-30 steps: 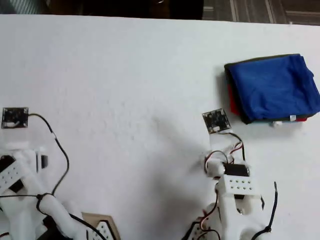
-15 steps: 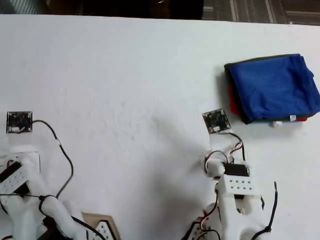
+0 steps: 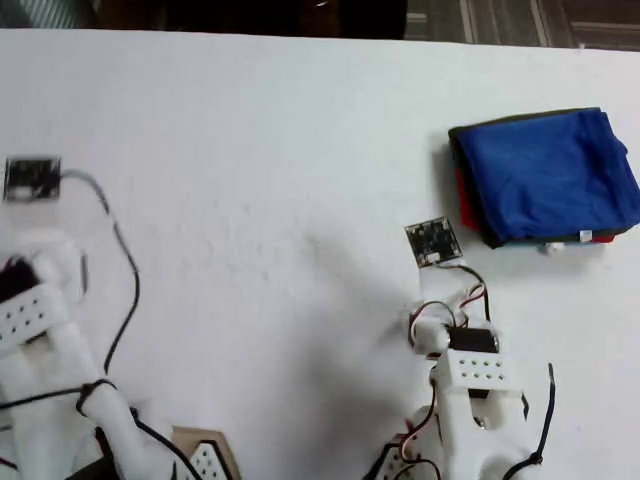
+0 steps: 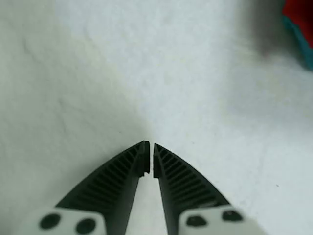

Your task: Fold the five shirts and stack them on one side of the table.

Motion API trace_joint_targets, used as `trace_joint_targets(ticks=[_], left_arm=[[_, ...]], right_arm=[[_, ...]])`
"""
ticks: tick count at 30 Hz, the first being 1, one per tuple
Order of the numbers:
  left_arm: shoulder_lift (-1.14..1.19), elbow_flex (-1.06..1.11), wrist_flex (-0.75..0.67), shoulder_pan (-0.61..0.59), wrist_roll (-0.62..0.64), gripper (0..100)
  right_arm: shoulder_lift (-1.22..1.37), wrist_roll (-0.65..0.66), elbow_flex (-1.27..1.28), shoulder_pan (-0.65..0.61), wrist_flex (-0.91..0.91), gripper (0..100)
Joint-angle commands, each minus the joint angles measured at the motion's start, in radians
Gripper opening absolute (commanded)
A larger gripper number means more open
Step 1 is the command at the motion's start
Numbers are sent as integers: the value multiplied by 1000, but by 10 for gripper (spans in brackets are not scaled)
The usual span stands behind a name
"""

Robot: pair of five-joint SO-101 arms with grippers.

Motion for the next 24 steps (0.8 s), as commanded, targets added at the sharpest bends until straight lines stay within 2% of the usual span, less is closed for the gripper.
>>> trace_joint_targets(ticks=[1, 5, 9, 15, 20, 24], left_arm=[[-26, -271, 180, 221, 115, 25], [-26, -501, 258, 400, 190, 25], [-26, -719, 267, 532, 285, 25], [-20, -1007, 267, 720, 302, 25], [-20, -1098, 282, 752, 333, 25], [-20, -975, 354, 700, 344, 26]], right_arm=[[-21, -8, -5, -2, -13, 21], [-21, -8, -5, -2, -15, 21], [-21, -8, -5, -2, -15, 21], [-21, -8, -3, -2, -27, 21], [-21, -8, -3, -2, -27, 21], [-21, -8, -3, -2, -27, 21]])
